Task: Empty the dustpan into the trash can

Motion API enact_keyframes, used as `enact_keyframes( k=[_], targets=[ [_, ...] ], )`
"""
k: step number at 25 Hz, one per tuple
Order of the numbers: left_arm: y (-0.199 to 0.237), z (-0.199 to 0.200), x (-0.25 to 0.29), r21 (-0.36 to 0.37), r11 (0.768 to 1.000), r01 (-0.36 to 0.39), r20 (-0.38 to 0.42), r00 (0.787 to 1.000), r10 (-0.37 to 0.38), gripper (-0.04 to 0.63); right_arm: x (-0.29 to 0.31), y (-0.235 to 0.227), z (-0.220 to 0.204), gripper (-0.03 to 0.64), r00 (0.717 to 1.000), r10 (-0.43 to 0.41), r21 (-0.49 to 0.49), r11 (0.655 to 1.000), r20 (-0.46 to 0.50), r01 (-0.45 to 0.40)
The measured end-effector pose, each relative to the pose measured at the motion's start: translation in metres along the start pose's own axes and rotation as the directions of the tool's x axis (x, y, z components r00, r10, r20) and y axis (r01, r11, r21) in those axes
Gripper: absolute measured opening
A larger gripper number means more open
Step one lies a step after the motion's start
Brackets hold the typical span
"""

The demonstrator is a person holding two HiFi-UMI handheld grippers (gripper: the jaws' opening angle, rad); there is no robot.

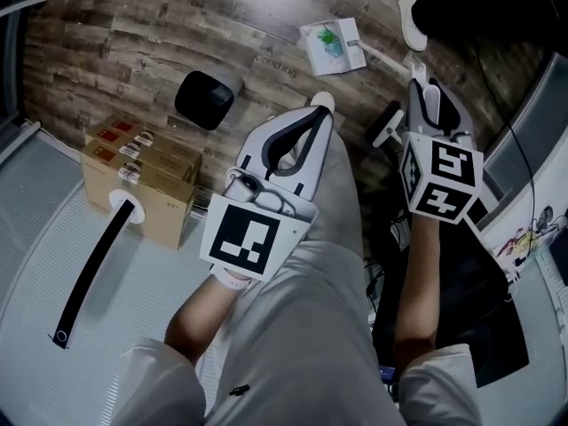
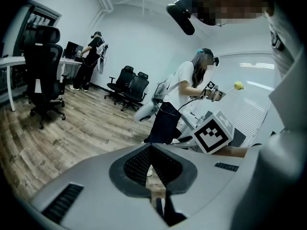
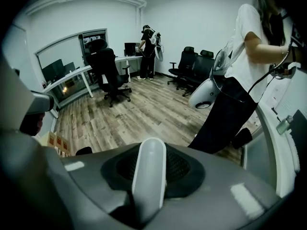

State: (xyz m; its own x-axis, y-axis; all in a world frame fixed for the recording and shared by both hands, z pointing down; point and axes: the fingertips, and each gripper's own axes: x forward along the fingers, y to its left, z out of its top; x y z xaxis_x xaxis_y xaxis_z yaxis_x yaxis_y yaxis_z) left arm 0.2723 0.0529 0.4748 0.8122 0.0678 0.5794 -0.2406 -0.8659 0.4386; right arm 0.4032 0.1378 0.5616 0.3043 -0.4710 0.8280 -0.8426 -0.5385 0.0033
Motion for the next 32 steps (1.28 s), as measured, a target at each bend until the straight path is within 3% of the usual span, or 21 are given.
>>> enact_keyframes(
  k=[26, 32],
  targets=[
    [0.007, 0.014, -0.112, -0.017, 0.995, -0.099, 0.132, 0.986, 0.101, 0.006, -0.097, 0.064, 0.037, 0.118, 0.994, 0.041, -0.054, 0.998, 0.103, -0.035],
    [0.006, 0.024, -0.147, 0.016, 0.993, -0.12, 0.182, 0.977, 0.115, 0.006, -0.13, 0.088, 0.051, 0.118, 0.989, 0.059, -0.076, 0.996, 0.138, -0.049]
  ],
)
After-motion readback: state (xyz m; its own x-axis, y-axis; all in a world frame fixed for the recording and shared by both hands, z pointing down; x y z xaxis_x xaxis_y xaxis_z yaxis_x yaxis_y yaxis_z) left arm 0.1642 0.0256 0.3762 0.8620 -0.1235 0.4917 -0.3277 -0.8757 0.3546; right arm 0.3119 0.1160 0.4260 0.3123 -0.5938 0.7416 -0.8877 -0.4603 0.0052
